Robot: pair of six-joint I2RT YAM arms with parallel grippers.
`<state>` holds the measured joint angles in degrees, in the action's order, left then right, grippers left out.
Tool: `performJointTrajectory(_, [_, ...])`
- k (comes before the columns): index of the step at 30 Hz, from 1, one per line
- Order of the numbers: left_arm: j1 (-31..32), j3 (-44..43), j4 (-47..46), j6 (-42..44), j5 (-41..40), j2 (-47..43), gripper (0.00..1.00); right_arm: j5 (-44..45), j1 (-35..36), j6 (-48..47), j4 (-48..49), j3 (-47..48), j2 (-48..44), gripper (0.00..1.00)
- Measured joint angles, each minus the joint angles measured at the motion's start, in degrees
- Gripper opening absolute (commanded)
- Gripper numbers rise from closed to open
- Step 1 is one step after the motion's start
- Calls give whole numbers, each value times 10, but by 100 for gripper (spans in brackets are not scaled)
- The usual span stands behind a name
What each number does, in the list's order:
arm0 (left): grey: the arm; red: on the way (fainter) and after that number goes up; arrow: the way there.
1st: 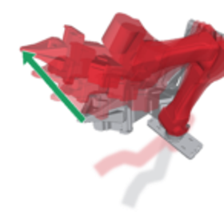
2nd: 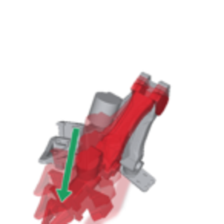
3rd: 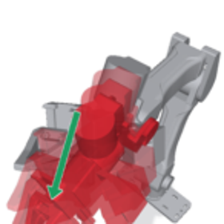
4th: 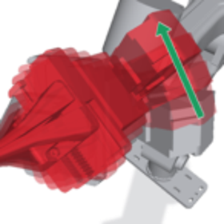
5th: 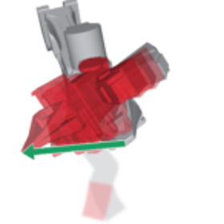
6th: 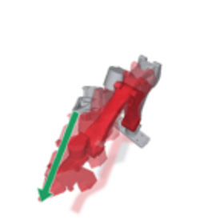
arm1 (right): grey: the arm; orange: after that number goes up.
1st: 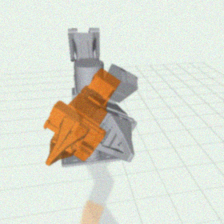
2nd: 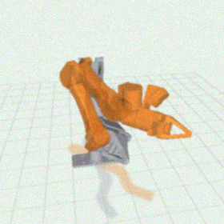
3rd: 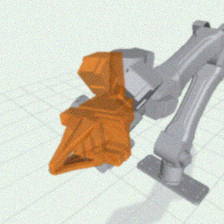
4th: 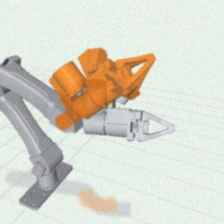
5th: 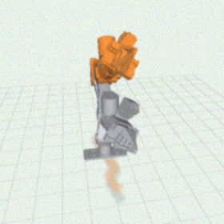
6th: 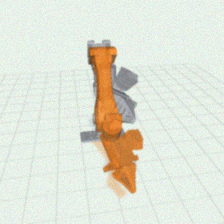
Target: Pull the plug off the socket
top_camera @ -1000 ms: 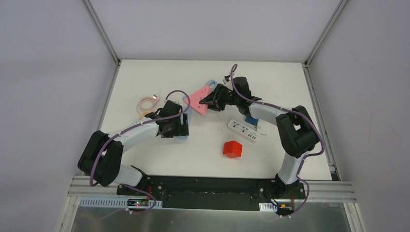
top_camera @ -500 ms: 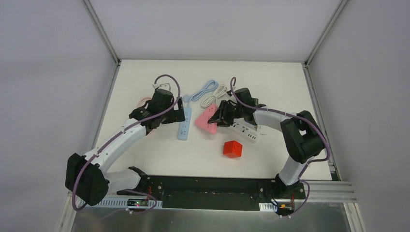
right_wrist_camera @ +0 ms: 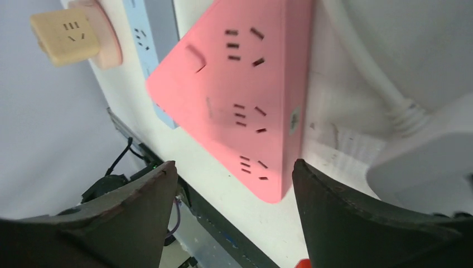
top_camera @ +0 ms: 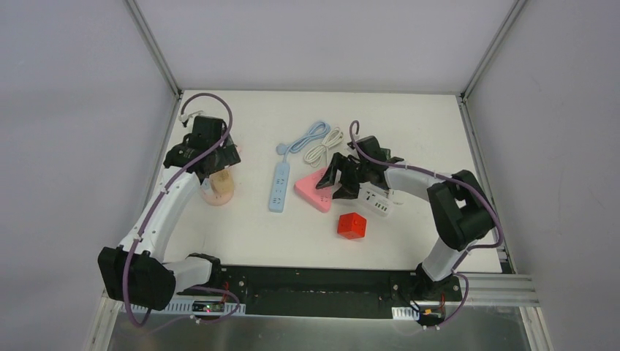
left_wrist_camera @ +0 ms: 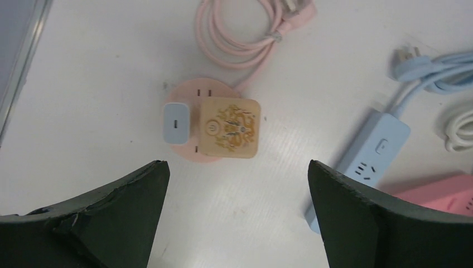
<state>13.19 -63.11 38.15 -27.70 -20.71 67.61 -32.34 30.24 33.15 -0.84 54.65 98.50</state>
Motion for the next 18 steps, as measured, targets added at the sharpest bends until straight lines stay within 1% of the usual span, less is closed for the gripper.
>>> performJointTrajectory(7, [-82, -9, 35, 1, -4, 19, 99, 79, 0, -22, -71, 21, -30, 79])
performJointTrajectory(10, [-130, -25, 50, 0, 11, 49, 97, 116, 0, -28, -89, 24, -58, 79])
performJointTrajectory(14, [-199, -53, 65, 1, 45, 108, 88, 146, 0, -39, -102, 33, -100, 79])
performJointTrajectory(18, [-249, -88, 85, 14, 85, 184, 81, 156, 0, -43, -104, 53, -119, 77])
